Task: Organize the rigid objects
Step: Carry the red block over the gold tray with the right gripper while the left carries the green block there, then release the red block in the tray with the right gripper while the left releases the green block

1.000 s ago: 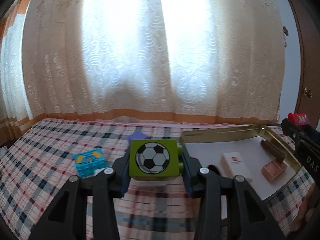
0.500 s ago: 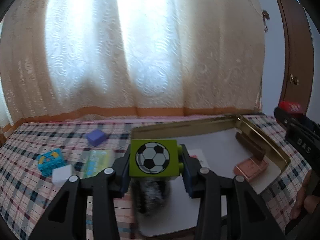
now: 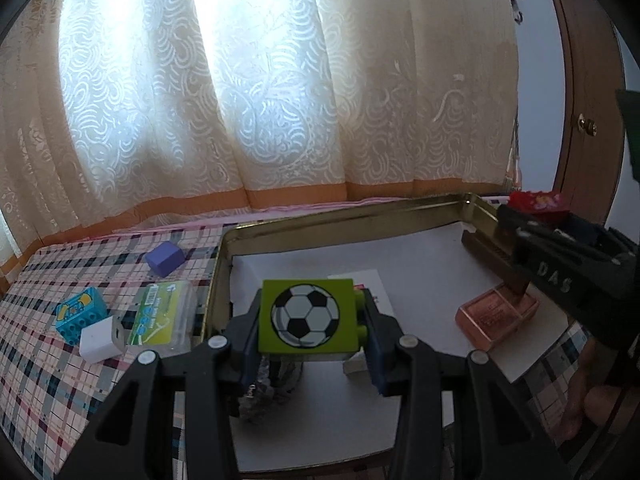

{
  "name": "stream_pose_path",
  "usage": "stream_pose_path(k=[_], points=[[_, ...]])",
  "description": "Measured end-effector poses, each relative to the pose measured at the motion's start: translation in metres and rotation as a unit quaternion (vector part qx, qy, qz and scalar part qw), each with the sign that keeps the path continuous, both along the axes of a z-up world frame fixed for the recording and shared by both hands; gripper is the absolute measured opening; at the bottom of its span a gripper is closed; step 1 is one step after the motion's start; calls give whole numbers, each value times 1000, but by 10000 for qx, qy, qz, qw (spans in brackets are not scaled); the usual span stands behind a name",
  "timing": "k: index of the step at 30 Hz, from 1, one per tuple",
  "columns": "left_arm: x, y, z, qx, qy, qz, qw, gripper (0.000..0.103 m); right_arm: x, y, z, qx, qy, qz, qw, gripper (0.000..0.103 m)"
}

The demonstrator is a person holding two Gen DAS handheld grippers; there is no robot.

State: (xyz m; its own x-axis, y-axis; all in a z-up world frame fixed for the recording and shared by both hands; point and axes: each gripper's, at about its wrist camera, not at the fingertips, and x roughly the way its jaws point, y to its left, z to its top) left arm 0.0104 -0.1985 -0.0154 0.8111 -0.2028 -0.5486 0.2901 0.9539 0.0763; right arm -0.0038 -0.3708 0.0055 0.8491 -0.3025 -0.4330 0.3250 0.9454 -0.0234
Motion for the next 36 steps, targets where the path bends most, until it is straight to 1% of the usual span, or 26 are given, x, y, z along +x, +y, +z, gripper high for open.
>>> stream_pose_path(k=[5, 10, 15, 19, 23, 24, 25, 26, 27, 28, 29, 30, 32, 34, 36], points=[[7, -5, -5, 84, 215, -16, 9997, 42, 6, 5, -4, 1, 137, 51, 9999, 67], [11, -10, -10, 140, 380, -45, 9992, 42, 17, 4, -8, 214, 397, 131, 9989, 67], [16, -13, -15, 189, 553, -41, 9983, 42, 27, 12, -12, 173, 598, 272, 9977, 67], [17, -16, -15, 251, 540, -18, 9982, 42, 30, 17, -13, 157, 637, 396, 9971, 67], [17, -18, -15, 276, 553, -60, 9981, 44, 32, 17, -14, 320, 648, 644, 9953, 68], [17, -16, -15, 249, 560, -74, 9981, 46, 31, 18, -14, 365, 623, 709, 9949, 70], [16, -15, -14, 202, 546, -99, 9983, 59, 30, 18, -13, 415, 580, 776, 9944, 77], [14, -14, -12, 134, 492, -186, 9985, 75, 28, 17, -12, 440, 525, 800, 9944, 83], [9, -14, -9, 95, 396, -279, 9988, 83, 25, 17, -11, 464, 429, 818, 9946, 85], [5, -14, -6, 104, 285, -304, 9991, 97, 23, 17, -10, 468, 350, 815, 9950, 85], [-2, -14, -2, 144, 67, -296, 9994, 103, 18, 17, -8, 455, 227, 780, 9957, 86], [-9, -14, 2, 194, -194, -255, 9993, 103, 16, 17, -6, 456, 150, 756, 9960, 86], [-16, -12, 7, 262, -488, -250, 9982, 103, 10, 15, -5, 500, 2, 720, 9961, 87], [-17, -7, 10, 239, -560, -182, 9980, 103, 3, 13, -3, 539, -150, 647, 9963, 87], [-14, 1, 11, 101, -500, -125, 9986, 103, -5, 10, 0, 552, -354, 487, 9967, 87]])
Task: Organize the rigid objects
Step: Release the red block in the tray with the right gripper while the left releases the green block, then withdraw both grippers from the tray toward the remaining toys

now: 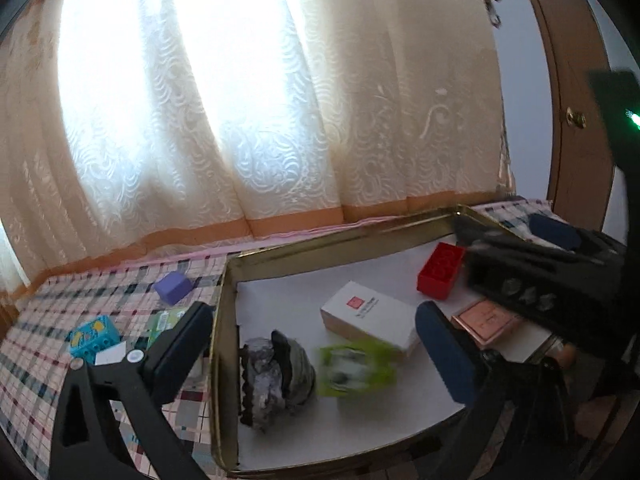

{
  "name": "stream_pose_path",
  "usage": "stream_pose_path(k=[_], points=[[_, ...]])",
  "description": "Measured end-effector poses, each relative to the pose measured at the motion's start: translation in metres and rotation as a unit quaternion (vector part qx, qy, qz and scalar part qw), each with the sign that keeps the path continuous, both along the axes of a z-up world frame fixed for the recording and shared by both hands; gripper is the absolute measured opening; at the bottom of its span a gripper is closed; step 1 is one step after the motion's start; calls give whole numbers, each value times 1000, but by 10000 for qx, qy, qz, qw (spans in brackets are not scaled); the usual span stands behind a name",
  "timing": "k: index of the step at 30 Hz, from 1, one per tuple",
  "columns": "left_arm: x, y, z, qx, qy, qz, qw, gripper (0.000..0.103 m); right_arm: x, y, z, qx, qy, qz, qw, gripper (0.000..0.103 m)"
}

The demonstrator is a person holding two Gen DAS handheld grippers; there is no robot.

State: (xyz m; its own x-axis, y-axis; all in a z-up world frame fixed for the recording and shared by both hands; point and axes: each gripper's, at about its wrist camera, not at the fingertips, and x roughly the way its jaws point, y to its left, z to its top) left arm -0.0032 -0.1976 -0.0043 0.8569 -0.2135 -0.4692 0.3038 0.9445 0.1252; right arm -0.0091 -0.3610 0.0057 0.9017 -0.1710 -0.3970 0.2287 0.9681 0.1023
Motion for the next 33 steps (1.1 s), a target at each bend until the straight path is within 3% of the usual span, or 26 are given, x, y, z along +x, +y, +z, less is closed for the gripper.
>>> stream_pose_path(k=[5, 16, 27, 33], points=[[8, 17, 2, -208, 152, 195, 9995, 103, -19, -9, 5, 128, -436, -340, 9984, 87], [1, 34, 7, -34, -407, 616, 9973, 103, -53, 2, 16, 18, -1128, -961, 9890, 87], [-4, 57, 8, -263, -290, 718, 9966, 103, -79, 21, 14, 175, -1227, -1211, 9849, 87], [-9, 68, 9, -262, -322, 726, 9965, 103, -87, 41, 16, -48, -1327, -1210, 9837, 87]])
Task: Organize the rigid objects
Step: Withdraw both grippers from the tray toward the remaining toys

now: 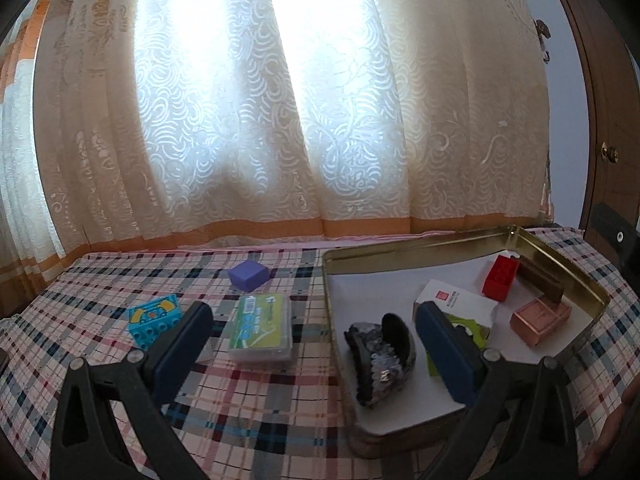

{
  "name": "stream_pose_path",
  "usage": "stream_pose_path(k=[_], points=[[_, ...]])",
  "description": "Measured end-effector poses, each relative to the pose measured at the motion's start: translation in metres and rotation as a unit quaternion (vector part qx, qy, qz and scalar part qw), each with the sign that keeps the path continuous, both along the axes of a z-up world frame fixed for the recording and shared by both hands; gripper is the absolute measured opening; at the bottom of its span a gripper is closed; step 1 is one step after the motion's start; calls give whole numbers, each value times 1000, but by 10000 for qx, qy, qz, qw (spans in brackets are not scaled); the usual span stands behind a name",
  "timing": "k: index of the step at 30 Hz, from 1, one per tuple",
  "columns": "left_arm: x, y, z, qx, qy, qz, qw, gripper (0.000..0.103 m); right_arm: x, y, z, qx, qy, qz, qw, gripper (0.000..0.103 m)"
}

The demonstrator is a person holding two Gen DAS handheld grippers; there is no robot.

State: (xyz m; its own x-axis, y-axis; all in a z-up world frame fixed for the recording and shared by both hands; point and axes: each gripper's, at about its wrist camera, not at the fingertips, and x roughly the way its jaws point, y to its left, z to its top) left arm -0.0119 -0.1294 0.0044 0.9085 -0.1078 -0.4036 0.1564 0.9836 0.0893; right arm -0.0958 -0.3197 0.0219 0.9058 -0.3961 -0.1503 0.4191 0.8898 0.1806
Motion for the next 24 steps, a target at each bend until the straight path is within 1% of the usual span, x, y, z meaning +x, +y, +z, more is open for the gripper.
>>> stream_pose_path(k=[5, 9, 18, 24], points=[[-1, 18, 1, 16, -74, 99, 9999, 103, -1, 20, 1, -160, 32, 98, 9998, 87], [3, 37, 2, -23, -58, 216, 9997, 103, 3, 33, -1, -4, 119, 257, 9996, 87], [14, 76, 1, 118, -90, 394, 9991, 103, 16, 71, -4, 6, 241, 514, 9984, 87], [26, 118, 1, 149, -52, 648, 9978, 103, 28, 99, -6, 16, 361, 780, 9963, 87]])
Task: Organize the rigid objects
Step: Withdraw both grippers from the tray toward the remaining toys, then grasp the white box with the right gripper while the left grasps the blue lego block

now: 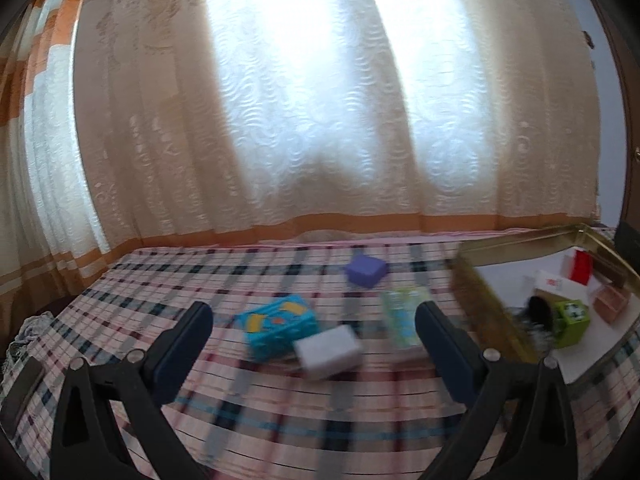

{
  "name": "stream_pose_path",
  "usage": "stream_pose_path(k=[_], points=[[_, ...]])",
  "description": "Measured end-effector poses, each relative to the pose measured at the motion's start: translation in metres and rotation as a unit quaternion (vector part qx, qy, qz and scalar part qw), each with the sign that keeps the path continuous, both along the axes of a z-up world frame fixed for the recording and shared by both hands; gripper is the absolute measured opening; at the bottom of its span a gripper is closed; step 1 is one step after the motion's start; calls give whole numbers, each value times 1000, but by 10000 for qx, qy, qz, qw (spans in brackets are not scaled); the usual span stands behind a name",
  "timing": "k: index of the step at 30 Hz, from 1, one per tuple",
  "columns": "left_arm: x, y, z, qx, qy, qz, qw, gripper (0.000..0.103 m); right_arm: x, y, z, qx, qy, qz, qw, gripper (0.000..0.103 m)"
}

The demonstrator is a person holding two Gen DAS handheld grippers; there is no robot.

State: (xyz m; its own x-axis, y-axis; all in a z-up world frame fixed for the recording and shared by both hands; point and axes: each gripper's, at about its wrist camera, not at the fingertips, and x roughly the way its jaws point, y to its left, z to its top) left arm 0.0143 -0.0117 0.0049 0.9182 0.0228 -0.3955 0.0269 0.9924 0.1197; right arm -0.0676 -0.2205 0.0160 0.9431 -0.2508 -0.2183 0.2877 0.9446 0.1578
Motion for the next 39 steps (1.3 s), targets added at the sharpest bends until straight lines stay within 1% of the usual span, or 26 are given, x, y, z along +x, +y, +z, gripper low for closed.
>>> stream_pose_path(k=[4, 8, 12, 15, 21, 23, 25, 28, 30, 31, 32, 33, 35, 39], points=[[12, 31, -1, -20, 76, 254, 9996, 103, 7, 18, -1, 10, 45, 191, 9998, 87], [24, 58, -3, -117, 177, 500, 9985, 103, 16, 35, -3, 15, 172, 404, 9990, 87], [34, 81, -6, -125, 264, 731, 9969, 103, 24, 52, -5, 28, 313, 611, 9976, 87], [42, 96, -8, -111, 349, 882, 9954, 103, 33, 65, -7, 56, 545, 813, 9952, 87], [59, 122, -14, -339, 667, 1090, 9912, 103, 55, 94, -14, 7, 963, 1236, 9876, 87], [64, 129, -17, -400, 783, 1122, 9898, 103, 63, 106, -17, 48, 1124, 1457, 9829, 87], [69, 135, -19, -437, 877, 1173, 9882, 103, 73, 119, -22, 124, 1350, 1766, 9749, 87], [75, 144, -21, -459, 956, 1257, 9864, 103, 89, 140, -28, 115, 1652, 2080, 9640, 87], [78, 150, -21, -407, 936, 1297, 9863, 103, 100, 152, -33, 122, 1842, 2307, 9553, 80], [79, 152, -20, -387, 926, 1301, 9864, 103, 108, 159, -36, 79, 2000, 2411, 9496, 72], [79, 154, -20, -372, 919, 1294, 9866, 103, 113, 164, -39, 59, 2136, 2485, 9448, 68], [80, 156, -20, -363, 918, 1288, 9867, 103, 121, 169, -43, 75, 2317, 2549, 9388, 67], [82, 159, -20, -305, 910, 1325, 9865, 103, 135, 172, -51, 266, 2587, 2620, 9294, 66], [83, 159, -19, -183, 891, 1323, 9870, 103, 145, 167, -60, 540, 2748, 2578, 9247, 65]])
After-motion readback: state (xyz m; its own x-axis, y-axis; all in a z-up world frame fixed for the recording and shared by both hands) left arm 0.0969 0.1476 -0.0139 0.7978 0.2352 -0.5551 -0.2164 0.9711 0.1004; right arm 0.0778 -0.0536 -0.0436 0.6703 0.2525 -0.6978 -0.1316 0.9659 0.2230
